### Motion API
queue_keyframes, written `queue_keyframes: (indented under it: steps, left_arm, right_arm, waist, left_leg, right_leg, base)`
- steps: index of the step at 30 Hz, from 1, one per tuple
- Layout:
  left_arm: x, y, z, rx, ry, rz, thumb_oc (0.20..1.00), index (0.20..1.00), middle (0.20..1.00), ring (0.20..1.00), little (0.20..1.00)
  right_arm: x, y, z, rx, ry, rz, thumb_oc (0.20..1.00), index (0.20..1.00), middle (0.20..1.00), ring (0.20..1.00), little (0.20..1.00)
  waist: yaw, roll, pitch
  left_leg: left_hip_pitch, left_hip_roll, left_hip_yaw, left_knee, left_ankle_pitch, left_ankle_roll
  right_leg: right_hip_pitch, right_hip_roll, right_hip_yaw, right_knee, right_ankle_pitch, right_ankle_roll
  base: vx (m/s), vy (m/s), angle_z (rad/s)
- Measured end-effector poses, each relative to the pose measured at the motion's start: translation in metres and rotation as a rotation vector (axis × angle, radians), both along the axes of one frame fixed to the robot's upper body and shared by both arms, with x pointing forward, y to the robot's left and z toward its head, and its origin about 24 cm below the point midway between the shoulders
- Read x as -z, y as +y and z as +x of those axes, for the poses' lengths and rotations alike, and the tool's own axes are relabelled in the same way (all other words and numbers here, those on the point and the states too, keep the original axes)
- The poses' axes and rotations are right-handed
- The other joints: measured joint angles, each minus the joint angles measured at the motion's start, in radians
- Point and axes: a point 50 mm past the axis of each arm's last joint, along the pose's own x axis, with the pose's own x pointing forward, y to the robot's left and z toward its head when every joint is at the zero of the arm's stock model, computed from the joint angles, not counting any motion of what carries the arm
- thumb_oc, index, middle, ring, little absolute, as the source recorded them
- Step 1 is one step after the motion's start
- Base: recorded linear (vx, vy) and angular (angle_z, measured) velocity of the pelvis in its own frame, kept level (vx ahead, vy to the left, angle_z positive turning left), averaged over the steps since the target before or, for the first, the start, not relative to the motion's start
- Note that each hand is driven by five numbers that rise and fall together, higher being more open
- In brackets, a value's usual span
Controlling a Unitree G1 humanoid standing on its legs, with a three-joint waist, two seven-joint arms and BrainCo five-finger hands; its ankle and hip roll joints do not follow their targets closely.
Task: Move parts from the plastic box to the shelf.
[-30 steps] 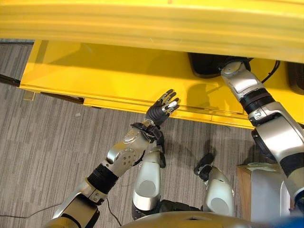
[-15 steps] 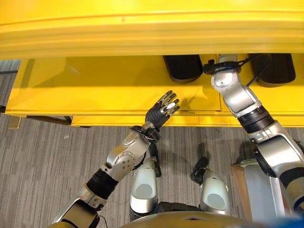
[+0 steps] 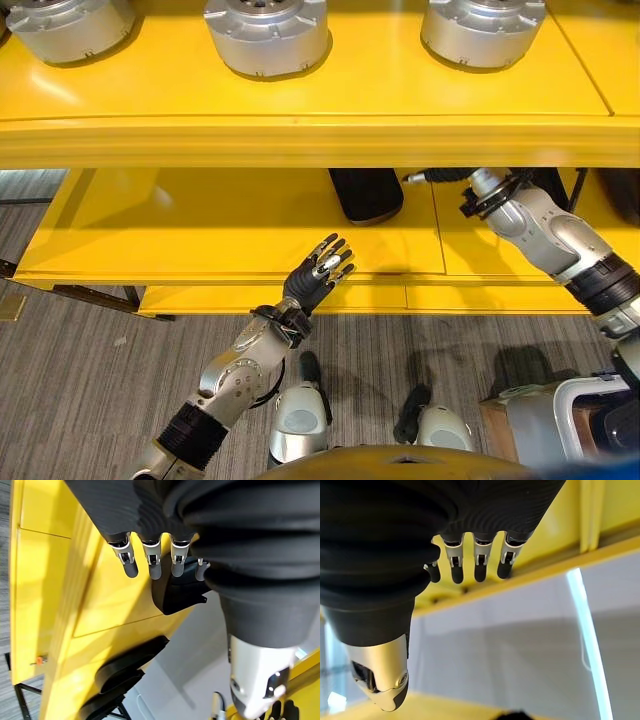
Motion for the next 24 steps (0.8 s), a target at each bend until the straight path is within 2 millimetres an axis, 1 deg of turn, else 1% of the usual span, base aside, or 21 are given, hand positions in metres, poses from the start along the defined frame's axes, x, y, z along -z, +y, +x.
queue_keyframes:
  steps: [2,5,8,11,14,18,20,24]
  left_arm:
    - [0.000,0.001,0.000,0.007,-0.005,0.005,1.000,1.000,1.000,1.000,1.000]
    - [0.000,0.003,0.000,0.007,-0.005,0.015,1.000,1.000,1.000,1.000,1.000]
    - [0.000,0.007,0.000,0.006,-0.006,0.030,1.000,1.000,1.000,1.000,1.000]
    - [-0.001,0.006,0.001,0.007,-0.010,0.030,1.000,1.000,1.000,1.000,1.000]
    - [-0.004,0.005,0.003,0.011,-0.020,0.030,1.000,1.000,1.000,1.000,1.000]
    - [-0.007,0.005,0.006,0.012,-0.033,0.033,1.000,1.000,1.000,1.000,1.000]
    - [-0.009,0.005,0.007,0.010,-0.044,0.031,1.000,1.000,1.000,1.000,1.000]
    - [-0.021,0.002,0.018,0.003,-0.095,0.029,1.000,1.000,1.000,1.000,1.000]
  right_arm:
    - [0.005,-0.006,-0.002,0.000,0.018,-0.053,1.000,1.000,1.000,1.000,1.000]
    - [0.007,-0.008,-0.002,-0.001,0.032,-0.066,1.000,1.000,1.000,1.000,1.000]
    - [0.013,-0.005,-0.004,-0.040,0.088,-0.065,1.000,1.000,1.000,1.000,1.000]
    - [0.012,-0.001,-0.002,-0.057,0.135,-0.078,1.000,1.000,1.000,1.000,1.000]
    - [0.009,0.015,0.000,-0.103,0.148,-0.111,1.000,1.000,1.000,1.000,1.000]
    - [0.013,0.024,0.002,-0.118,0.157,-0.090,1.000,1.000,1.000,1.000,1.000]
    - [0.015,0.026,0.003,-0.116,0.163,-0.086,1.000,1.000,1.000,1.000,1.000]
    - [0.013,0.037,0.013,-0.104,0.162,-0.135,1.000,1.000,1.000,1.000,1.000]
  waist:
    - [0.012,-0.001,0.000]
    - [0.014,-0.005,0.003]
    - [0.023,-0.010,0.006]
    - [0.031,-0.010,0.010]
    - [0.045,-0.006,0.053]
    - [0.067,0.003,0.104]
    - [0.069,0.004,0.109]
    - [0.070,0.011,0.156]
  left_leg:
    - [-0.014,0.002,-0.003,-0.001,0.005,-0.002]
    - [-0.034,0.003,-0.013,0.000,0.010,-0.001]
    - [-0.041,0.001,-0.019,0.000,0.011,-0.001]
    - [-0.052,0.001,-0.027,0.003,0.011,-0.001]
    - [-0.070,0.000,-0.029,0.005,0.014,0.001]
    - [-0.073,-0.007,-0.032,0.006,0.015,0.002]
    - [-0.092,-0.010,-0.034,0.011,0.016,0.003]
    - [-0.136,-0.011,-0.053,0.031,0.018,0.007]
  right_leg:
    - [-0.014,0.002,-0.001,0.003,0.002,-0.001]
    - [-0.028,0.002,-0.011,0.006,0.002,-0.002]
    - [-0.031,0.000,-0.017,0.008,0.001,-0.002]
    - [-0.034,-0.001,-0.028,0.009,0.000,-0.002]
    - [-0.050,-0.005,-0.033,0.020,-0.002,-0.004]
    - [-0.053,-0.016,-0.040,0.028,-0.004,-0.004]
    - [-0.072,-0.023,-0.043,0.040,-0.009,-0.003]
    - [-0.117,-0.034,-0.048,0.082,-0.024,-0.009]
  base:
    - [-0.10,-0.072,0.03]
    - [-0.06,-0.046,0.08]
    - [-0.05,-0.039,0.06]
    - [-0.05,-0.004,0.08]
    - [-0.06,0.014,0.06]
    - [-0.06,0.008,0.06]
    - [-0.09,0.000,0.08]
    - [-0.05,0.061,0.07]
